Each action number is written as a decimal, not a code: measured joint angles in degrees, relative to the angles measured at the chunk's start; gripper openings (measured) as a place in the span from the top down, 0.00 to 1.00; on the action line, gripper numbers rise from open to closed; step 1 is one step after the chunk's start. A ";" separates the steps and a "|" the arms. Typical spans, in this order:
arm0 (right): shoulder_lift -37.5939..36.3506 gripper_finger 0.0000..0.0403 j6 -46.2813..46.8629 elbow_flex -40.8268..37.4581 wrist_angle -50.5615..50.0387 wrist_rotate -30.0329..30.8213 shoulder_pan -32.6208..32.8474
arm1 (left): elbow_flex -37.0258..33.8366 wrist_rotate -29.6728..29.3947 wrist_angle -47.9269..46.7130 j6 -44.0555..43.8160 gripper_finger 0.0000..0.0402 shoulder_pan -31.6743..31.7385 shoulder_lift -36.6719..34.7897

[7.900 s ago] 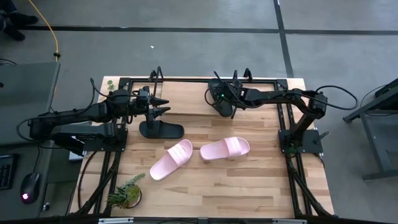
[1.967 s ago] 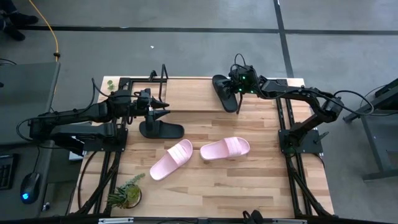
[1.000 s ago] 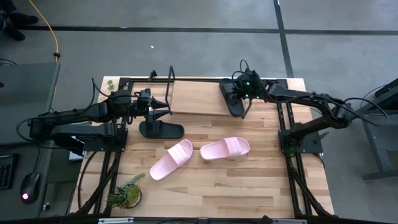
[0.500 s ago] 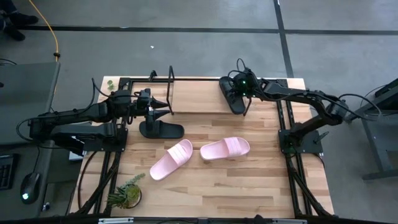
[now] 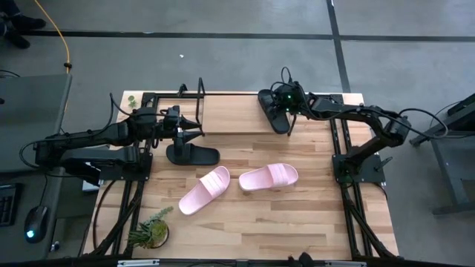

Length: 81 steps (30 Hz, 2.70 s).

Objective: Pick and place slides into the shelf
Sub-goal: Adjust the shelf

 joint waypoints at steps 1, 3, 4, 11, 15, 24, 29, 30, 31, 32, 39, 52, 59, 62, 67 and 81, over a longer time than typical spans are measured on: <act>-0.75 0.56 0.21 -0.07 -0.38 -0.83 0.10 | 0.02 0.00 0.00 0.00 0.64 0.00 0.00; -2.49 0.56 1.04 -0.41 -0.98 -2.65 0.08 | 0.02 0.00 0.00 0.00 0.64 0.00 0.00; -3.46 0.56 1.41 -0.60 -1.56 -3.79 0.05 | 0.02 0.00 0.00 0.00 0.64 0.00 0.00; -9.27 0.56 3.05 -1.05 -5.28 -12.03 -1.32 | 0.02 0.00 0.02 0.00 0.64 0.00 0.00; -10.05 0.56 2.68 -1.11 -5.85 -14.21 -1.74 | 0.00 0.00 0.02 0.00 0.64 0.00 0.00; -10.20 0.56 0.63 -1.03 -5.50 -24.38 -4.28 | 0.00 -0.02 0.02 0.00 0.64 0.00 0.00; -10.22 0.56 -0.23 -0.98 -5.12 -29.00 -5.32 | 0.00 -0.02 0.02 0.00 0.64 0.00 0.00; -10.22 0.56 -0.22 -1.01 -4.79 -29.03 -5.32 | 0.00 -0.02 0.02 0.00 0.64 0.00 0.00; -10.22 0.56 -0.21 -1.03 -4.14 -28.94 -5.30 | 0.00 -0.02 0.02 0.00 0.64 0.00 0.00; -10.19 0.56 -0.17 -1.05 -3.72 -28.64 -5.28 | 0.00 -0.02 0.04 0.00 0.64 0.00 0.00; -10.01 0.56 0.16 -1.22 0.70 -32.78 -5.23 | 0.00 -0.02 0.04 0.00 0.64 0.00 0.00; -10.04 0.56 1.36 -1.22 5.10 -37.25 -5.45 | 0.00 -0.02 0.04 0.00 0.64 0.00 0.00; -10.14 0.56 0.10 -1.09 7.01 -37.22 -6.32 | 0.00 -0.02 0.04 0.02 0.64 0.00 0.00; -10.16 0.56 -2.31 -1.05 7.15 -37.21 -6.29 | 0.00 -0.04 0.02 0.02 0.64 0.00 0.00; -10.16 0.56 -3.31 -1.05 7.15 -37.22 -5.14 | 0.00 -0.39 0.03 0.02 0.64 0.00 0.00; -10.16 0.56 -5.26 -1.03 6.83 -38.51 -0.76 | 0.00 -0.87 0.03 0.02 0.64 0.00 0.00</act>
